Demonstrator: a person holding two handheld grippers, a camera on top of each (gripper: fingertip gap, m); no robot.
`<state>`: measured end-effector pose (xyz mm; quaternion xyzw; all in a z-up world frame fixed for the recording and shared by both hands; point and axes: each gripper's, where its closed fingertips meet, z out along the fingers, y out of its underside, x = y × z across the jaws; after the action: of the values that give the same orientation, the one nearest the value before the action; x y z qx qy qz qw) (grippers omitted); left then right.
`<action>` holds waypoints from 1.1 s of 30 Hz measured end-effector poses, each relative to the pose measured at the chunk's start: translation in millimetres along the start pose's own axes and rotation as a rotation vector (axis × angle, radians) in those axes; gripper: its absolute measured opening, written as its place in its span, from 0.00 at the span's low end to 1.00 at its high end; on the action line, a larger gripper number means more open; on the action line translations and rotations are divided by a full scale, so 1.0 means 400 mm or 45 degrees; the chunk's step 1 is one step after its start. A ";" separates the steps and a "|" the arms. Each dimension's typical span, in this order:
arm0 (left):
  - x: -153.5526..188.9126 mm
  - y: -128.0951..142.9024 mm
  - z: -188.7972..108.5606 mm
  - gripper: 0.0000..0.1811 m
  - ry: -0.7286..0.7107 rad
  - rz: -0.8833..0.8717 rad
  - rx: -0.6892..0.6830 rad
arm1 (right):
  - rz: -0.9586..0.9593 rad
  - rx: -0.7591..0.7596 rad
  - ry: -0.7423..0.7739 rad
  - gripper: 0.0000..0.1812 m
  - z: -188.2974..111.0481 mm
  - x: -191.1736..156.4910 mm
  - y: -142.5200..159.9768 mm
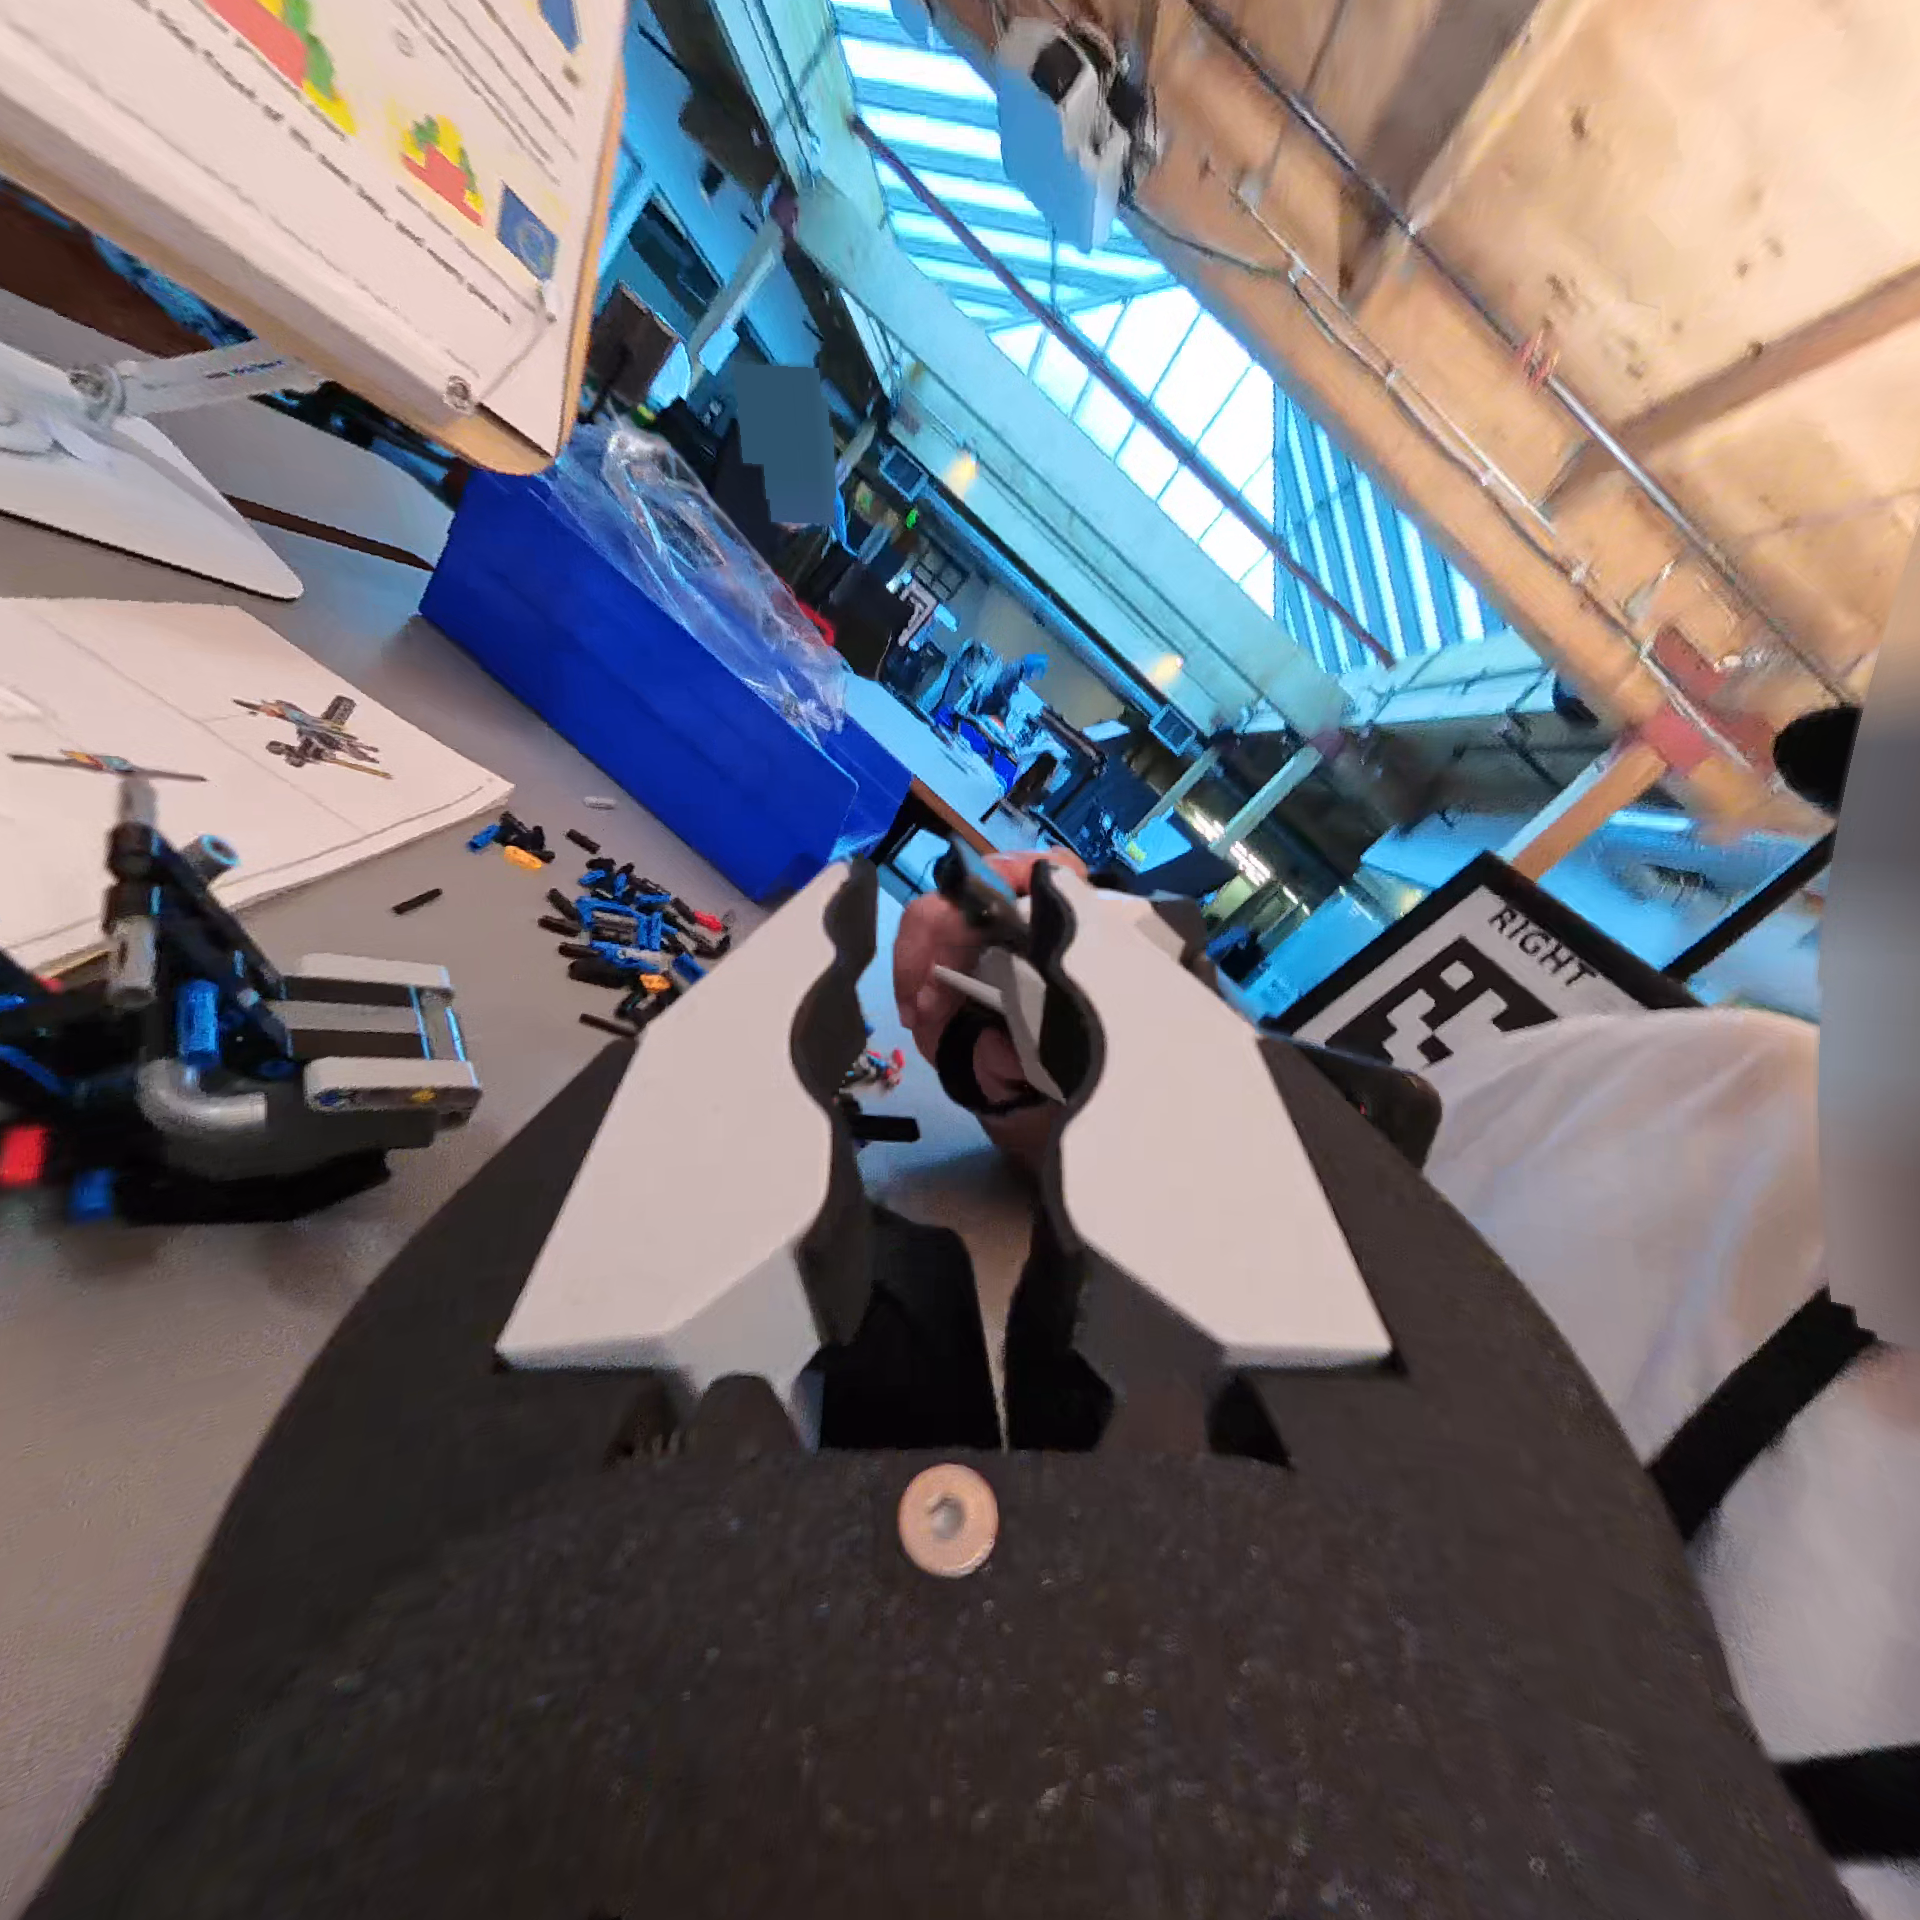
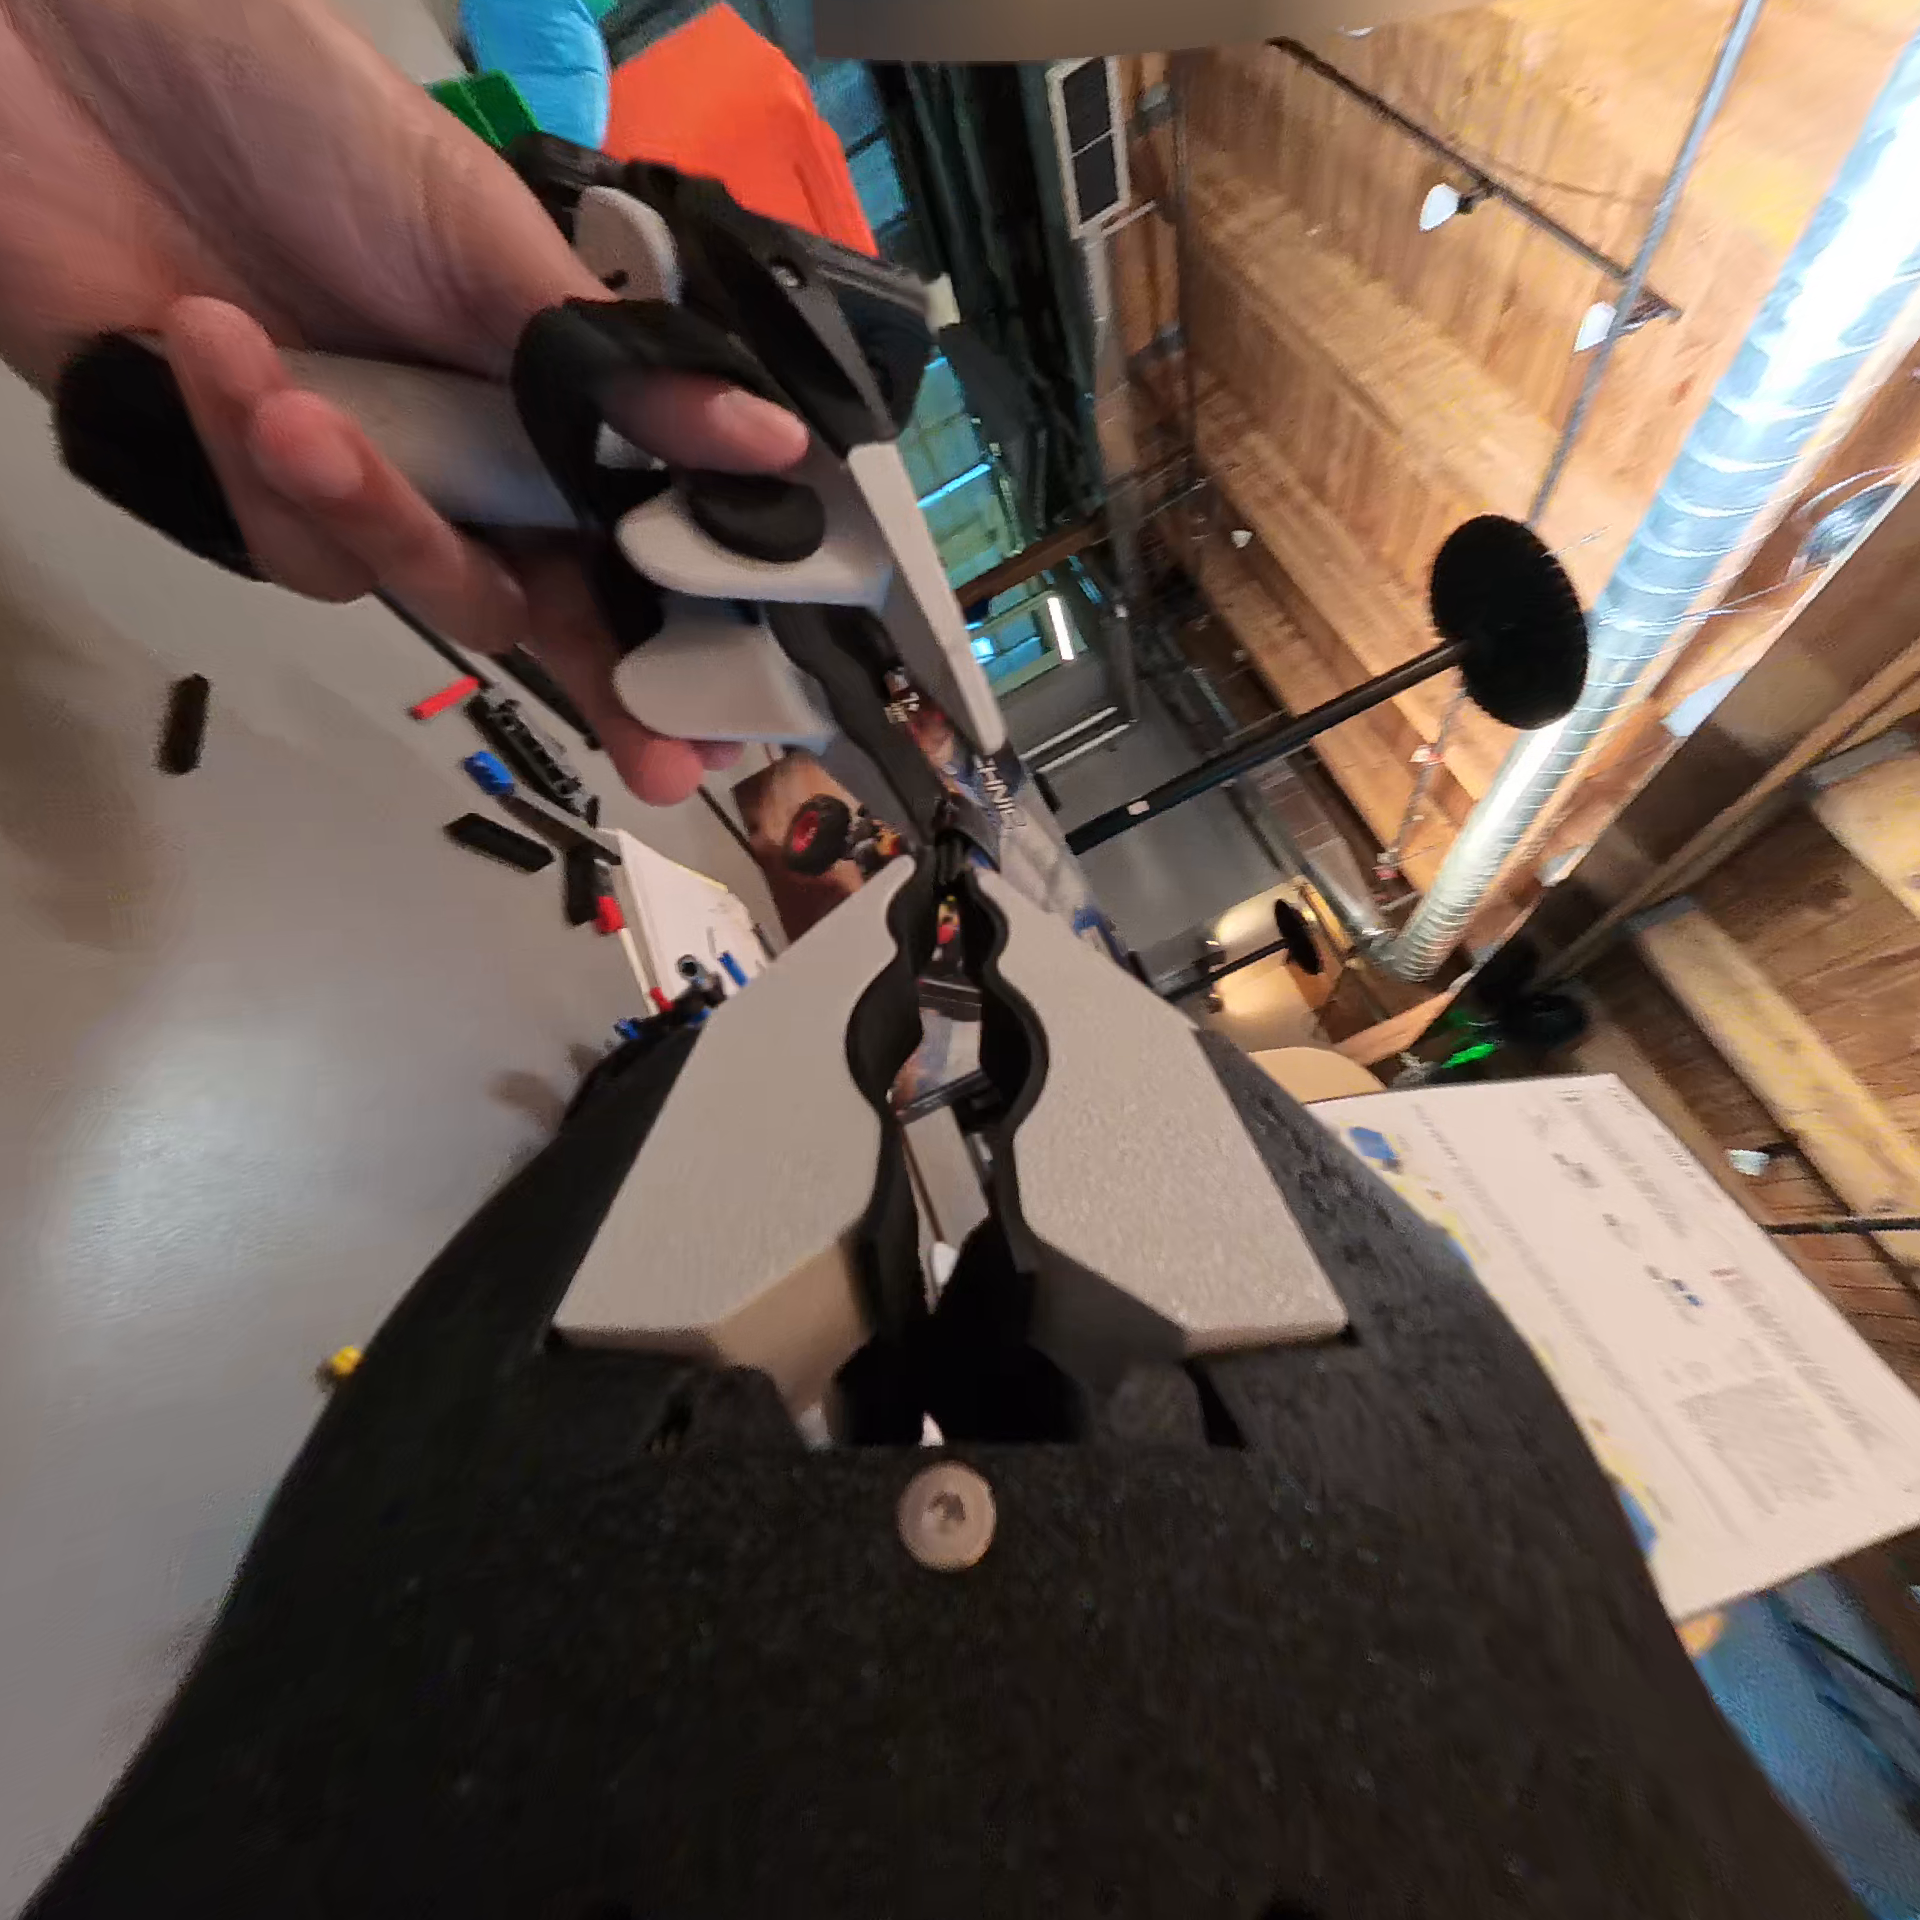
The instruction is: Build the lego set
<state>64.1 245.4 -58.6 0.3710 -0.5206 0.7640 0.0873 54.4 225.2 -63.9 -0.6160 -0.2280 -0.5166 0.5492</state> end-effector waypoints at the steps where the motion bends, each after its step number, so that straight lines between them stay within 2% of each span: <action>1: -0.004 0.002 0.001 0.15 -0.011 -0.017 0.023 | -0.023 0.006 0.019 0.01 -0.001 0.004 -0.005; 10: 0.044 0.016 0.038 0.04 0.111 -0.221 0.140 | -0.145 -0.017 0.111 0.02 -0.010 0.018 -0.019; 15: 0.062 0.016 0.046 0.03 0.082 -0.064 0.118 | -0.178 -0.001 0.092 0.03 -0.015 0.004 -0.027; 20: 0.070 0.015 0.050 0.06 0.099 -0.090 0.129 | -0.241 0.019 0.164 0.01 -0.020 0.021 -0.046; 26: 0.080 0.006 0.053 0.03 0.101 -0.102 0.204 | -0.225 -0.008 0.183 0.02 -0.012 0.007 -0.044; 30: 0.096 0.020 0.059 0.03 0.080 0.068 0.137 | -0.180 0.003 0.127 0.04 -0.005 -0.024 -0.054; 33: 0.089 0.024 0.046 0.03 -0.029 0.323 0.024 | -0.064 -0.006 0.002 0.04 0.000 -0.056 -0.052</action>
<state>42.7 216.3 -39.0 0.3116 -0.5572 0.7695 -0.0196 28.7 237.5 -74.7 -0.6110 -0.2417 -0.5314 0.5347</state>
